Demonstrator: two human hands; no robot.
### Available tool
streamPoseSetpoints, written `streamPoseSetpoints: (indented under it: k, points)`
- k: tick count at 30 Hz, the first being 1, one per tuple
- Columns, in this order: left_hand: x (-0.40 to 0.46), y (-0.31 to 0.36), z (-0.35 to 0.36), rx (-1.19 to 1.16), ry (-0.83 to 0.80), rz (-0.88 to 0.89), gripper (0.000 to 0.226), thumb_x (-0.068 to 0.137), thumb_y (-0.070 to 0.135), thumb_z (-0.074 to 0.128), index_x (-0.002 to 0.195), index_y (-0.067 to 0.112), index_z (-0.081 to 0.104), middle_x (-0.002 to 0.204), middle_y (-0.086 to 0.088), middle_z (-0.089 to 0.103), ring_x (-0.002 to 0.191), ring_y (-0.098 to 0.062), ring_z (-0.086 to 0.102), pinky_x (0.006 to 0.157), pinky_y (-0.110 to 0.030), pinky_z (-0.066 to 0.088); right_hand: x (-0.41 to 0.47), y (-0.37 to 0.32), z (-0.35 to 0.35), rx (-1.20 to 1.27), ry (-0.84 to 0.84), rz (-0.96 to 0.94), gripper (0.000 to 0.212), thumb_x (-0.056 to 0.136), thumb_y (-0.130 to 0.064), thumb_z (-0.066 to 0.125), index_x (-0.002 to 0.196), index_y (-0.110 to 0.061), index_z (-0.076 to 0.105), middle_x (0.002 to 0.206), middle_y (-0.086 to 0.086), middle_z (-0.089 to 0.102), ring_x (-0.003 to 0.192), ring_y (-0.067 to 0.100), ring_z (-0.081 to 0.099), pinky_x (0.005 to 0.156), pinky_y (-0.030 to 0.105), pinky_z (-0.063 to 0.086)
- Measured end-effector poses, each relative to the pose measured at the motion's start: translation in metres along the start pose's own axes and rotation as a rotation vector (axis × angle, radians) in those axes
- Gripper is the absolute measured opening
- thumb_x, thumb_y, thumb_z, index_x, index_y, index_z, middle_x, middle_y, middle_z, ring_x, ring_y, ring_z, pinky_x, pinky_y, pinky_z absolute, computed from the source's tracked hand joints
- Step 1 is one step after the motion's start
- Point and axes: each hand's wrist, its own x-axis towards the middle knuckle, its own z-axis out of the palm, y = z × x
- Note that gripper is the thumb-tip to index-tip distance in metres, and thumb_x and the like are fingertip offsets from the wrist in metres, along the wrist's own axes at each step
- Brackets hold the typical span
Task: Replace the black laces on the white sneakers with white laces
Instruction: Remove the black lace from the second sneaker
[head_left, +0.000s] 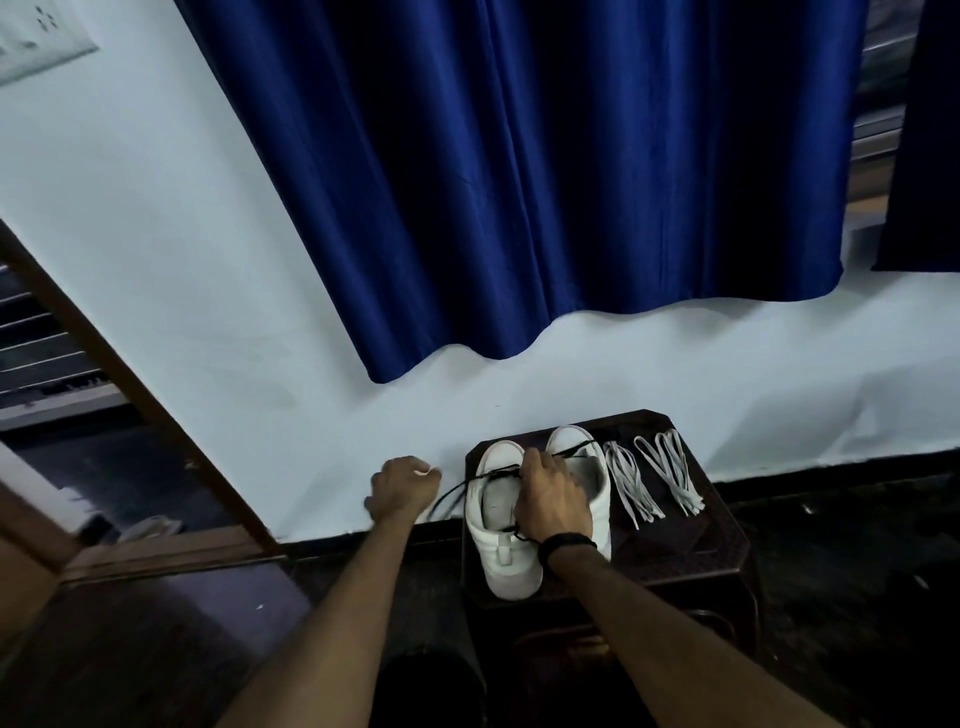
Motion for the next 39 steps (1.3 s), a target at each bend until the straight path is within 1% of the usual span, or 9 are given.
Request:
streamPoseSetpoints:
  k: [5, 9, 12, 16, 19, 23, 26, 33, 39]
  points:
    - [-0.018, 0.028, 0.029, 0.092, -0.221, 0.628, 0.025, 0.091, 0.037, 0.061, 0.112, 0.027, 0.071, 0.112, 0.005, 0.068, 0.103, -0.013, 0.062, 0.091, -0.027, 0.048, 0.001, 0.002, 0.003, -0.004, -0.007, -0.012, 0.031, 0.066, -0.003, 0.060, 0.095, -0.012, 0.053, 0.091, 0.007, 0.062, 0.089, 0.030, 0.062, 0.064, 0.038, 0.049]
    - [-0.023, 0.036, 0.040, 0.418, -0.062, 0.725, 0.021, 0.090, 0.036, 0.056, 0.096, 0.023, 0.072, 0.105, 0.002, 0.063, 0.100, -0.019, 0.061, 0.079, -0.034, 0.050, 0.001, 0.004, 0.007, -0.004, -0.019, -0.009, 0.031, 0.069, -0.004, 0.058, 0.098, -0.013, 0.051, 0.093, 0.006, 0.061, 0.092, 0.028, 0.062, 0.067, 0.039, 0.049]
    - [-0.026, 0.048, 0.035, -0.107, -0.075, 0.599, 0.016, 0.088, 0.018, 0.062, 0.088, 0.021, 0.077, 0.091, 0.003, 0.073, 0.084, -0.011, 0.066, 0.076, -0.031, 0.051, 0.002, 0.005, 0.006, -0.007, -0.019, -0.010, 0.036, 0.066, -0.004, 0.058, 0.099, -0.014, 0.051, 0.093, 0.006, 0.062, 0.092, 0.029, 0.061, 0.067, 0.039, 0.050]
    - [-0.022, 0.076, -0.011, -1.161, 0.035, 0.080, 0.012, 0.084, 0.002, 0.061, 0.082, 0.002, 0.072, 0.062, -0.012, 0.066, 0.051, -0.016, 0.060, 0.051, -0.024, 0.048, 0.002, 0.005, 0.007, -0.004, 0.017, -0.011, 0.034, 0.059, -0.001, 0.060, 0.090, -0.014, 0.050, 0.085, 0.006, 0.061, 0.084, 0.030, 0.062, 0.059, 0.038, 0.050]
    - [-0.001, 0.068, -0.048, -1.475, 0.215, -0.241, 0.007, 0.087, 0.008, 0.066, 0.084, 0.002, 0.068, 0.059, -0.009, 0.062, 0.048, -0.017, 0.058, 0.052, -0.026, 0.050, 0.001, 0.004, 0.009, 0.004, 0.035, -0.013, 0.032, 0.059, 0.000, 0.061, 0.087, -0.014, 0.051, 0.082, 0.006, 0.061, 0.080, 0.030, 0.062, 0.057, 0.037, 0.050]
    - [0.025, 0.029, -0.045, -0.983, 0.210, -0.433, 0.031, 0.084, 0.019, 0.067, 0.107, -0.001, 0.064, 0.102, -0.018, 0.068, 0.088, -0.029, 0.068, 0.072, -0.030, 0.054, 0.001, 0.003, 0.006, -0.001, 0.064, -0.012, 0.035, 0.056, 0.002, 0.063, 0.085, -0.013, 0.050, 0.079, 0.006, 0.060, 0.076, 0.030, 0.063, 0.054, 0.036, 0.049]
    - [0.003, 0.014, -0.024, -0.495, 0.288, -0.514, 0.070, 0.076, 0.033, 0.072, 0.130, -0.001, 0.044, 0.134, -0.022, 0.046, 0.122, -0.038, 0.046, 0.102, -0.044, 0.041, -0.001, 0.001, 0.004, 0.001, 0.055, -0.008, 0.033, 0.058, 0.003, 0.064, 0.084, -0.013, 0.051, 0.078, 0.006, 0.060, 0.076, 0.030, 0.063, 0.053, 0.036, 0.049]
    - [-0.053, 0.027, 0.058, -0.227, 0.069, 0.152, 0.029, 0.076, 0.037, 0.071, 0.100, 0.024, 0.064, 0.100, -0.004, 0.066, 0.098, -0.025, 0.064, 0.084, -0.036, 0.052, -0.002, -0.001, -0.002, -0.001, -0.014, 0.008, 0.027, 0.069, -0.004, 0.060, 0.093, -0.014, 0.054, 0.089, 0.006, 0.062, 0.085, 0.029, 0.062, 0.059, 0.035, 0.048]
    - [-0.069, 0.027, 0.075, -0.255, 0.286, 0.192, 0.018, 0.092, 0.018, 0.055, 0.101, 0.020, 0.070, 0.105, -0.004, 0.061, 0.098, -0.030, 0.062, 0.074, -0.036, 0.047, 0.014, 0.003, 0.000, -0.369, -0.079, -0.252, 0.025, 0.063, -0.028, 0.068, 0.088, -0.025, 0.071, 0.103, 0.005, 0.061, 0.096, 0.030, 0.051, 0.080, 0.043, 0.033]
